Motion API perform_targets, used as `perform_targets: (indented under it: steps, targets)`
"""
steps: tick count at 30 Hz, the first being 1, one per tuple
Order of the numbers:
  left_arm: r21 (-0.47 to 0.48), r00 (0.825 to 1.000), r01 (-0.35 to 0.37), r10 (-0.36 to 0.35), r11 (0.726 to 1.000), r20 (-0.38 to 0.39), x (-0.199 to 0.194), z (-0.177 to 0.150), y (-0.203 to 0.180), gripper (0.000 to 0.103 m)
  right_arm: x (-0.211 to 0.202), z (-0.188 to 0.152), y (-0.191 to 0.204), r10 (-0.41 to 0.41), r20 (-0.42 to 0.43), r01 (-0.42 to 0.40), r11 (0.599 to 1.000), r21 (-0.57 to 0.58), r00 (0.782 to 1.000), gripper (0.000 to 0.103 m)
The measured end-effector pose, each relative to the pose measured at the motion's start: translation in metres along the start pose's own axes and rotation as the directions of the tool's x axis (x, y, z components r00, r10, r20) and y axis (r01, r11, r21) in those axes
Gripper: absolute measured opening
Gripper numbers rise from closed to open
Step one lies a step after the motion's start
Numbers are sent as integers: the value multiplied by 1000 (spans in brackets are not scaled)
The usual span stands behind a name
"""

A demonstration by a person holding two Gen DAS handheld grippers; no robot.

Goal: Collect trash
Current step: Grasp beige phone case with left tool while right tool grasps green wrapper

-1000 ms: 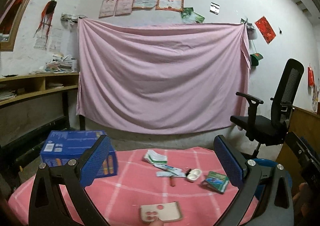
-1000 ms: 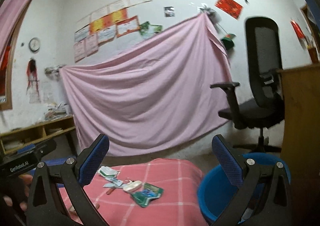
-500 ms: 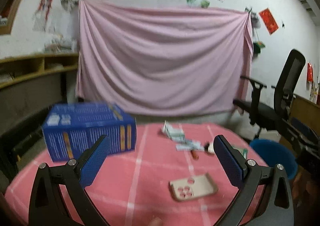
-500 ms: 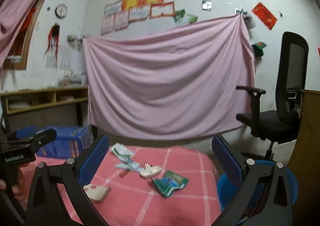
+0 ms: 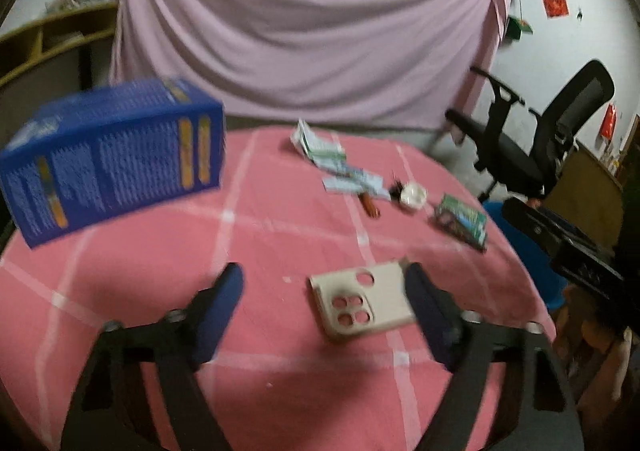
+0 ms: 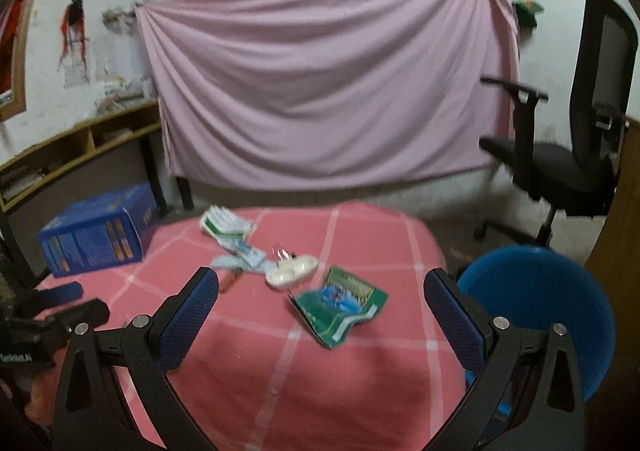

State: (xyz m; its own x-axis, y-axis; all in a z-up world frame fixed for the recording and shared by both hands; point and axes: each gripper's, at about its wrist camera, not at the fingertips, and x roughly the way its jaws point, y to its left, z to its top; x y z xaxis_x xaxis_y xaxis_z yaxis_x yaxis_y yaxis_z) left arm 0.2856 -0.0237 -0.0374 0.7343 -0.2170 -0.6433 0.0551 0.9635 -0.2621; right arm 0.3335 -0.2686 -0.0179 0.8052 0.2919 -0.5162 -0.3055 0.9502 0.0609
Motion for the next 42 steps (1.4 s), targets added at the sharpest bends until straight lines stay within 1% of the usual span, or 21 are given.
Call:
perform_targets:
  steps: [1,3,5,6,7,8,12,13,14,16,17,19,21,24,28,31,34,36,40,41,42]
  targets:
    - [-1,999,11,-11,1000,-32,4,-1,-1,58,7,0,-1,3,-38,-3,1000,4,999,103]
    - [-2,997,31,-31,1000,-71,10,-4,-1,47,22,0,-5,0,-107,2,1000,16,994,103]
    - [19,995,29,-27,999,-95,13,-5,-5,46,37,1,-9,-5,-169,11,999,33,986,103]
    - [36,995,26,-22,999,-100,13,-5,-8,43,45,1,-11,-2,-200,11,999,43,980,103]
    - [46,994,29,-24,999,-106,14,-5,-9,37,52,1,-13,-1,-228,13,999,50,974,103]
    - [54,993,27,-21,998,-115,16,-6,-10,35,58,1,-14,-4,-250,18,998,55,968,103]
    - [32,992,33,-28,999,-124,17,-5,-6,28,74,-2,-20,3,-326,22,997,75,945,102]
    - [22,992,26,-23,999,-125,18,-5,-4,19,76,-2,-21,8,-337,21,997,81,942,102]
    - [13,992,22,-20,1000,-128,20,-3,-2,17,79,-3,-24,11,-349,22,996,90,937,100]
    - [-5,991,34,-34,999,-131,21,-1,2,15,79,-2,-27,0,-353,38,994,101,936,93]
    - [-8,991,35,-35,999,-131,21,-1,2,15,78,-2,-28,-5,-348,44,994,102,938,85]
    - [-7,991,34,-34,999,-126,19,-1,2,15,77,-1,-29,-1,-343,39,994,104,939,80]
    - [-16,992,30,-32,999,-119,18,-2,3,7,74,-2,-28,2,-337,34,994,102,941,72]
    - [-31,993,42,-45,999,-112,16,-2,7,6,74,-1,-26,7,-335,27,995,97,942,66]
    - [-26,994,41,-43,999,-96,12,-2,5,5,72,-3,-24,18,-337,14,996,91,941,62]
    - [-30,995,44,-47,999,-85,11,-2,5,5,67,-7,-18,20,-339,0,998,58,941,60]
    - [-32,997,46,-47,998,-56,6,-3,5,4,59,-10,-12,34,-332,-22,999,40,943,54]
    - [-37,999,37,-38,999,-30,1,-4,5,3,53,-12,-11,49,-319,-37,998,42,947,46]
    - [-8,999,11,-11,1000,30,-9,-5,-3,3,41,-15,-7,70,-286,-59,997,45,956,37]
    - [1,999,2,-2,1000,45,-11,-6,-6,3,39,-15,-5,77,-280,-69,997,39,957,23]
    - [7,998,-3,3,1000,57,-13,-7,-9,3,38,-15,-2,81,-276,-74,997,33,958,24]
